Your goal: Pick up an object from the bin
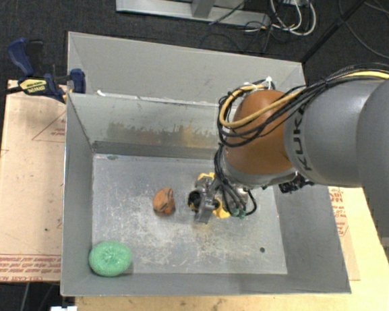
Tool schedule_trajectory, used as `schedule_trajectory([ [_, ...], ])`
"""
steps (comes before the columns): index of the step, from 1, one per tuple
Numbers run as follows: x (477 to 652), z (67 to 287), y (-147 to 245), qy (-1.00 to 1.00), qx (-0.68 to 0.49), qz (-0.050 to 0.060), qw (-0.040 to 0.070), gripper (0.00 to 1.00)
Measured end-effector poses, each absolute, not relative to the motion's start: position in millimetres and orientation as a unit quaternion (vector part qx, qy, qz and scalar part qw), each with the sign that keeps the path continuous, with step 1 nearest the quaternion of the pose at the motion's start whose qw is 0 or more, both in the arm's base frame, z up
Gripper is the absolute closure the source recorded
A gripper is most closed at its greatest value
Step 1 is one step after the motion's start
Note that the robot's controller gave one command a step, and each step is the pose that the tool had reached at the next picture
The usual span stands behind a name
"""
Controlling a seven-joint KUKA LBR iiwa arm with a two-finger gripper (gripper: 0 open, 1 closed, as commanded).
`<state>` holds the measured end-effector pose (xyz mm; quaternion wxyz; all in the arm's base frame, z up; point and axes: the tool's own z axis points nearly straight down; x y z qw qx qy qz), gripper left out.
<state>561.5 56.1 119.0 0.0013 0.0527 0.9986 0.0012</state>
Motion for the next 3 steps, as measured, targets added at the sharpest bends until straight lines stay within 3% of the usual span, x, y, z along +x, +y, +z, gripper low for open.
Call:
schedule_trajectory([
  [3,561.0,141,56,0.999,0.052,0.001,0.000,1.00],
])
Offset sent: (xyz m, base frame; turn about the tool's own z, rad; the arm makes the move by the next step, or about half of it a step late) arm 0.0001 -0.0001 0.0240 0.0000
